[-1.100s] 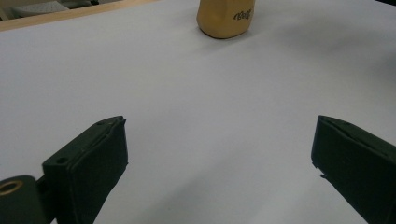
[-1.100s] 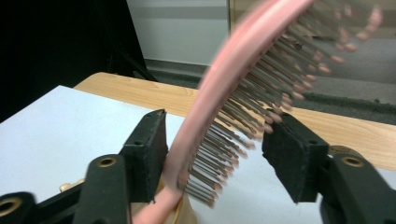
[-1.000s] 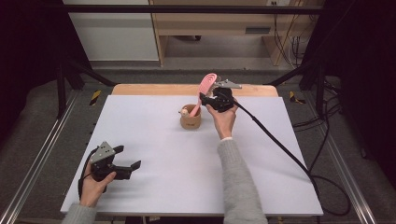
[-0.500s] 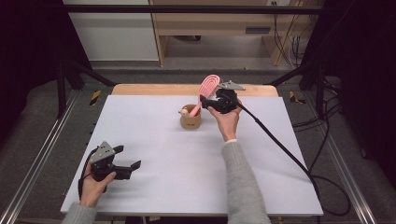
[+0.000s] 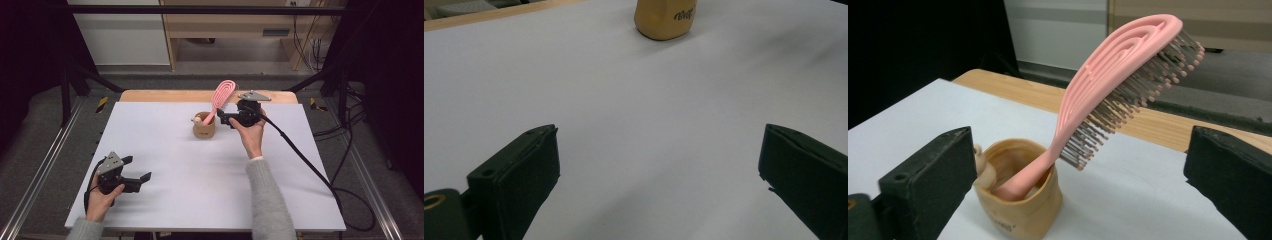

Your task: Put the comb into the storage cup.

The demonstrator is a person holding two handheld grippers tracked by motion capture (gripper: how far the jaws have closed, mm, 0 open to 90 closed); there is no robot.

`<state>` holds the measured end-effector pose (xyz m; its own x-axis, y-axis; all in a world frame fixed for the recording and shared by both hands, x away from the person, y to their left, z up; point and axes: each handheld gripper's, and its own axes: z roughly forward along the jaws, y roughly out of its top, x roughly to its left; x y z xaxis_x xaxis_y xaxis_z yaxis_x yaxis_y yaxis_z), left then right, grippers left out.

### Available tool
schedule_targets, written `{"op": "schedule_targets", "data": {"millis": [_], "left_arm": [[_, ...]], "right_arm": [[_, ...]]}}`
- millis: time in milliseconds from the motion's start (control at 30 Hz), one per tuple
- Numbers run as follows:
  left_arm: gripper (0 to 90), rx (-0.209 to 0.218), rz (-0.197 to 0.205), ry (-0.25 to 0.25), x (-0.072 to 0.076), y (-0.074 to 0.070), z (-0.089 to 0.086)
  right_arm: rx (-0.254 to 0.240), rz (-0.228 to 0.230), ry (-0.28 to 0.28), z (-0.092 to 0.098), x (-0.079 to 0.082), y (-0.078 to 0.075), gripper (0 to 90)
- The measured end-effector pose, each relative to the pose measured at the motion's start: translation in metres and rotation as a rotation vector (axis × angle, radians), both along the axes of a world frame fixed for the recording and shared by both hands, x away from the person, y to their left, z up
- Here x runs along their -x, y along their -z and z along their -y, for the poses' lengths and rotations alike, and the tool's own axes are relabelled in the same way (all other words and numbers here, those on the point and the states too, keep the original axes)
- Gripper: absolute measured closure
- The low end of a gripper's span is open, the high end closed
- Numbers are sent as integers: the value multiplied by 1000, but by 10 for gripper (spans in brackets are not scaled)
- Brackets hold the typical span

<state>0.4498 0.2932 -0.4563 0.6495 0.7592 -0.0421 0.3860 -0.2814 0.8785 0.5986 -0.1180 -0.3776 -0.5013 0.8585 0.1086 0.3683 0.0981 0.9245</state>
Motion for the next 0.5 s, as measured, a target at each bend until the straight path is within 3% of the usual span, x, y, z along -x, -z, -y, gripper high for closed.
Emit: {"op": "schedule_targets", "data": {"millis": [500], "left_arm": [[29,-5,-3,2,0,1,0]], "right_arm": [[1,39,-88,20,34,-9,4]]}}
